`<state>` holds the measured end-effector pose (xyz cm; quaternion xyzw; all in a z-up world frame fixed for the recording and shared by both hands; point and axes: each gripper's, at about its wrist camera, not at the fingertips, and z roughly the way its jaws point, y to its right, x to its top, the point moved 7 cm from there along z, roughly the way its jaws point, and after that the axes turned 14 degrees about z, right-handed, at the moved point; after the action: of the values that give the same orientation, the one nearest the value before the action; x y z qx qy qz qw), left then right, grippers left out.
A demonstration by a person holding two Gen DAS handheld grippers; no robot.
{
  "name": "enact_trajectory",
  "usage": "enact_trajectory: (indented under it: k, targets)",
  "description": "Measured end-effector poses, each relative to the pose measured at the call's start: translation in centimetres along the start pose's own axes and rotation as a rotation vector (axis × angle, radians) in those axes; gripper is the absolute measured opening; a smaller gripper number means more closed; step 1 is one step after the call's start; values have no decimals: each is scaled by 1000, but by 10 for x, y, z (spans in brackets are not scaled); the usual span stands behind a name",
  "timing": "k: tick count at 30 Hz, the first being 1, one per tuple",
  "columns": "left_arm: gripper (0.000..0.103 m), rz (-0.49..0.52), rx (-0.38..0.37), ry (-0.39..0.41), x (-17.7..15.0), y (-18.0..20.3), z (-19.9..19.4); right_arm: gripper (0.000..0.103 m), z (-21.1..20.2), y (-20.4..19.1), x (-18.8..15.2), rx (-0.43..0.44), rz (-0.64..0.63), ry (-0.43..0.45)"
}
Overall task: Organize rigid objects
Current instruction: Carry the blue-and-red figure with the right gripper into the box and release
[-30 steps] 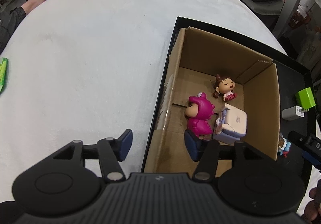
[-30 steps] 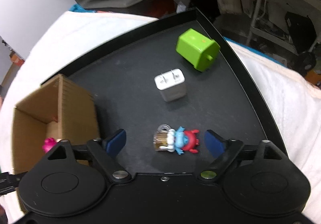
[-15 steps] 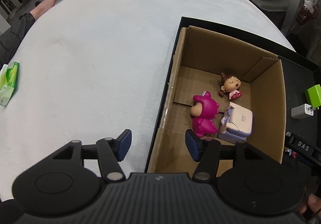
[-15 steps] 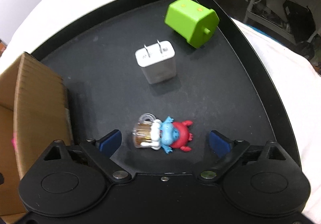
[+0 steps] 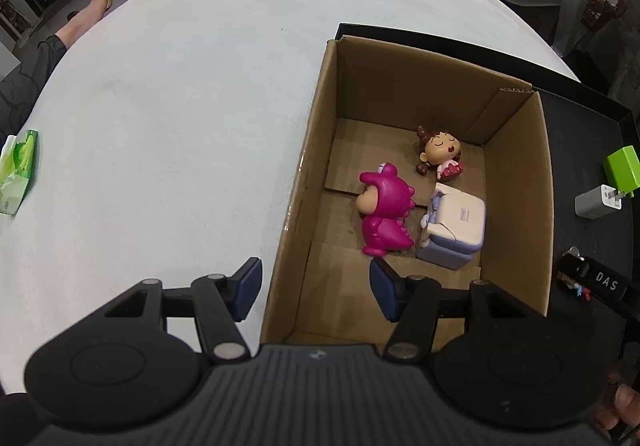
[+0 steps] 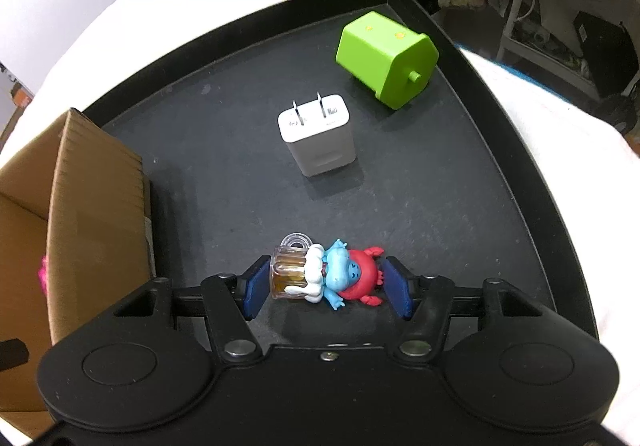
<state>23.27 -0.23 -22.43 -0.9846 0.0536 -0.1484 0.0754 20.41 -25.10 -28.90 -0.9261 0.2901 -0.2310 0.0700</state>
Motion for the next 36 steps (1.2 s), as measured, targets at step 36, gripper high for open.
enact_trajectory:
  k: [36]
  targets:
    - [58, -75, -88, 39, -11, -33, 12, 58, -65, -91, 11, 149, -104, 88]
